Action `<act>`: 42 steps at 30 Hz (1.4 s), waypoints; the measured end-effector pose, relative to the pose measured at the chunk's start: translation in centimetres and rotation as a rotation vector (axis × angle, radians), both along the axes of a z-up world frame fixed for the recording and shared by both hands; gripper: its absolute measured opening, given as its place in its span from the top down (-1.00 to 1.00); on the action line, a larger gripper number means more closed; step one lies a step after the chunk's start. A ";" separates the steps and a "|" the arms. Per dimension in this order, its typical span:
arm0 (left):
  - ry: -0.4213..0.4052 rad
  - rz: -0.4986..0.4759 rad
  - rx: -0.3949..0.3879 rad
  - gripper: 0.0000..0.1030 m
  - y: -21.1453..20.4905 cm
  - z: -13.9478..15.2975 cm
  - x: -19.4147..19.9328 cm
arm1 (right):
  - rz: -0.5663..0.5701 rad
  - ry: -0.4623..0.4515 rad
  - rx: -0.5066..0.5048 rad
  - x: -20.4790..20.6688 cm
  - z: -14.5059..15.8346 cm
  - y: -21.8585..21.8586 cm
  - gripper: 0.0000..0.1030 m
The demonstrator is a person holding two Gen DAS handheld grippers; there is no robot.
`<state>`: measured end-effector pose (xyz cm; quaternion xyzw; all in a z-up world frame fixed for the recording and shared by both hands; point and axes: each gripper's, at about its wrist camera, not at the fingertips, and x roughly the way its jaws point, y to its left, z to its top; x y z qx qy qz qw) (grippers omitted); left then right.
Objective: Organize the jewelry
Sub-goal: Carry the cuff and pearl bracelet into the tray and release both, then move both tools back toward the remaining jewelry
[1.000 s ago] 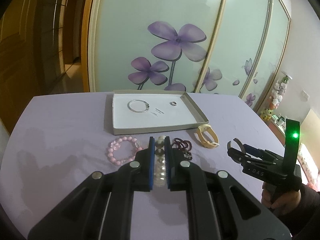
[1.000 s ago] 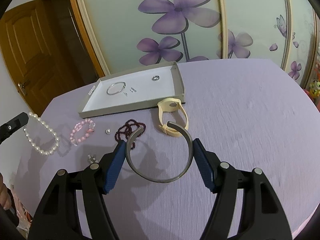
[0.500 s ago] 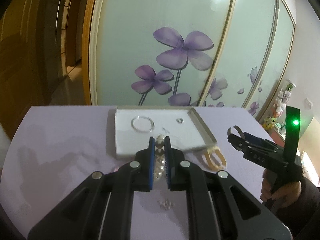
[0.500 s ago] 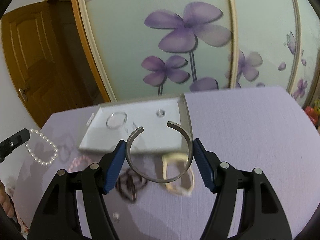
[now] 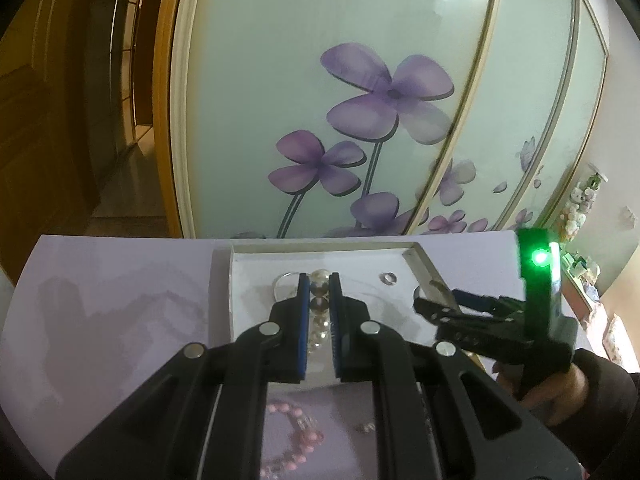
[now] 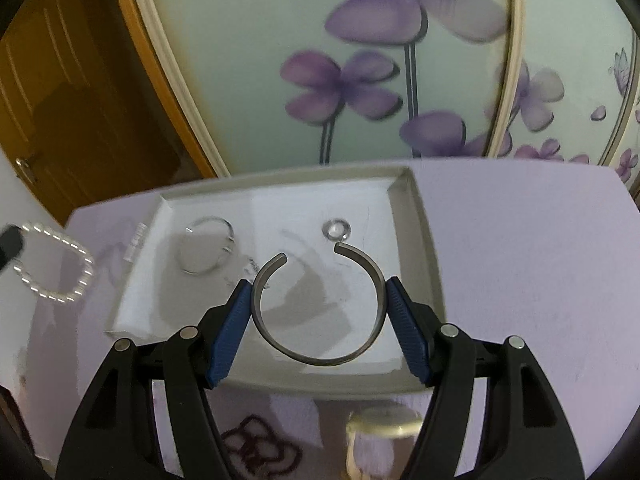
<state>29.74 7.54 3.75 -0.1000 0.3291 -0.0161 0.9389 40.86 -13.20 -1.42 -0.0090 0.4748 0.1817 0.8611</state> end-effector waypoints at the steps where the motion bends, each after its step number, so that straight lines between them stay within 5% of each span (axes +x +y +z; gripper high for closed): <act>1: 0.005 -0.002 0.001 0.82 0.1 -0.2 0.5 | -0.002 0.010 -0.016 0.3 -0.6 0.2 -0.33; 10: 0.022 -0.031 0.004 0.82 0.6 -1.3 2.9 | -0.021 0.063 -0.110 1.5 -3.0 1.6 -0.35; 14: 0.022 -0.041 0.001 0.82 0.6 -1.5 3.2 | -0.017 0.033 -0.077 0.6 -1.9 0.9 -0.58; 29: 0.039 -0.078 -0.019 0.81 -0.2 -2.1 4.2 | -0.034 -0.048 -0.025 -2.5 0.7 -1.9 -0.58; 40: 0.123 -0.065 -0.032 0.80 -1.1 -5.7 8.4 | -0.034 -0.072 -0.027 -3.2 0.7 -2.1 -0.58; 41: 0.120 -0.057 -0.025 0.68 -1.2 -5.7 8.6 | -0.035 -0.076 -0.028 -3.2 0.7 -2.2 -0.58; 42: 0.115 -0.056 -0.018 0.35 -1.3 -5.6 8.6 | -0.037 -0.078 -0.027 -3.2 0.7 -2.3 -0.58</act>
